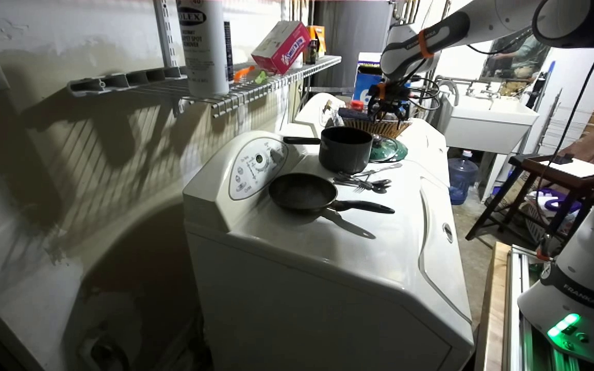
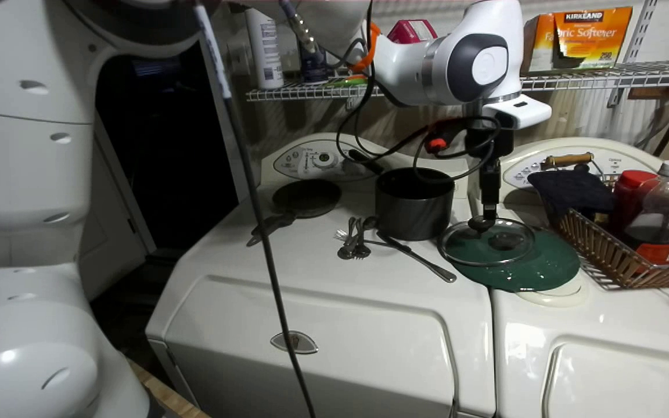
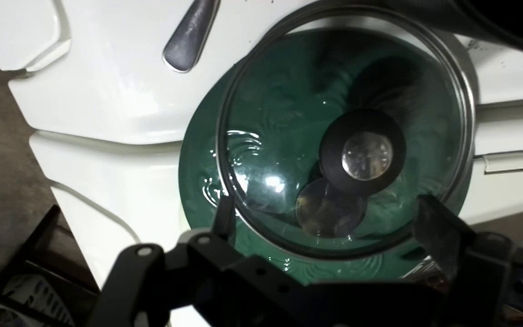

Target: Put the lid in the brown basket

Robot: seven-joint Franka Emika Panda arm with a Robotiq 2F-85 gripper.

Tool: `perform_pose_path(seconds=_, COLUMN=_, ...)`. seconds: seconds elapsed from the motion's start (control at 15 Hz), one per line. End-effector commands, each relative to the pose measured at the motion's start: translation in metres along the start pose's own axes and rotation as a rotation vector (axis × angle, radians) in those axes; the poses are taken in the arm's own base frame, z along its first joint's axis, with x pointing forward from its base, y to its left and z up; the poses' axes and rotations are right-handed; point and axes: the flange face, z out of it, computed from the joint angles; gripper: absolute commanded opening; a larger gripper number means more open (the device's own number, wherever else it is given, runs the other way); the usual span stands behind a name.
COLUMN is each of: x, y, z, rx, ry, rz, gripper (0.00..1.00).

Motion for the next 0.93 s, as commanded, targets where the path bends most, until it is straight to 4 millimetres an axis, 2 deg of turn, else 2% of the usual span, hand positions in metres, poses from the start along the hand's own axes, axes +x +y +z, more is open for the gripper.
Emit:
perform_pose_path(seconds=0.0, x=-0.002, y=-0.032, z=0.019, rx=-0.008, ry=0.019, rz=0.066, gripper=1.00)
perform_pose_path(seconds=0.33, x=-0.009, y=-0.053, z=0.048, rx=-0.031, ry=0.025, rz=0.089, gripper=1.00)
perform_pose_path(seconds=0.6, x=-0.012, y=-0.059, z=0.061, rx=-0.078, ry=0.018, rz=0.091, gripper=1.00)
perform_pose_path(seconds=0.67, x=-0.013, y=-0.060, z=0.062, rx=-0.082, ry=0.025, rz=0.092, gripper=0.75)
perform_pose_path(seconds=0.73, x=-0.014, y=-0.060, z=0.063, rx=-0.092, ry=0.020, rz=0.086, gripper=0.74)
perform_pose_path(seconds=0.87, x=-0.018, y=-0.061, z=0.059, rx=-0.106, ry=0.025, rz=0.075, gripper=0.59)
